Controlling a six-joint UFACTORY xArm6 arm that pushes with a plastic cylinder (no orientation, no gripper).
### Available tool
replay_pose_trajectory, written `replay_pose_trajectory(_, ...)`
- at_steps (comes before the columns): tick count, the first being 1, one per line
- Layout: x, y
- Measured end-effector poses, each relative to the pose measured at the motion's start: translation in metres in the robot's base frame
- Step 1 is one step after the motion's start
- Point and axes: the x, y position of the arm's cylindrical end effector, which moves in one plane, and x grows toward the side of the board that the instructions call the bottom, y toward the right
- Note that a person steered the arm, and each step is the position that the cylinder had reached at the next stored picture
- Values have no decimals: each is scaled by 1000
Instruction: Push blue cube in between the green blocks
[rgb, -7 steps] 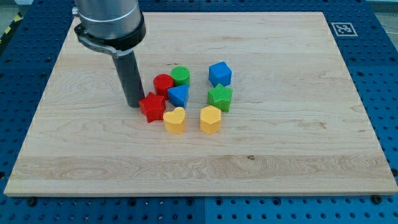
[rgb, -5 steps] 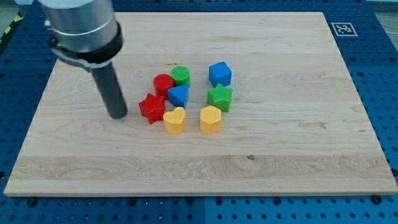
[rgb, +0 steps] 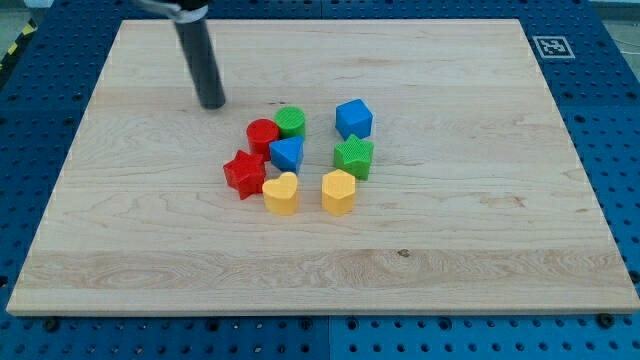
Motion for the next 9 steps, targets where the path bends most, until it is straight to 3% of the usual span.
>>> replay_pose_trajectory(4, 1, 183)
replay_pose_trajectory(7, 66, 182)
replay_pose_trajectory(9, 78, 186)
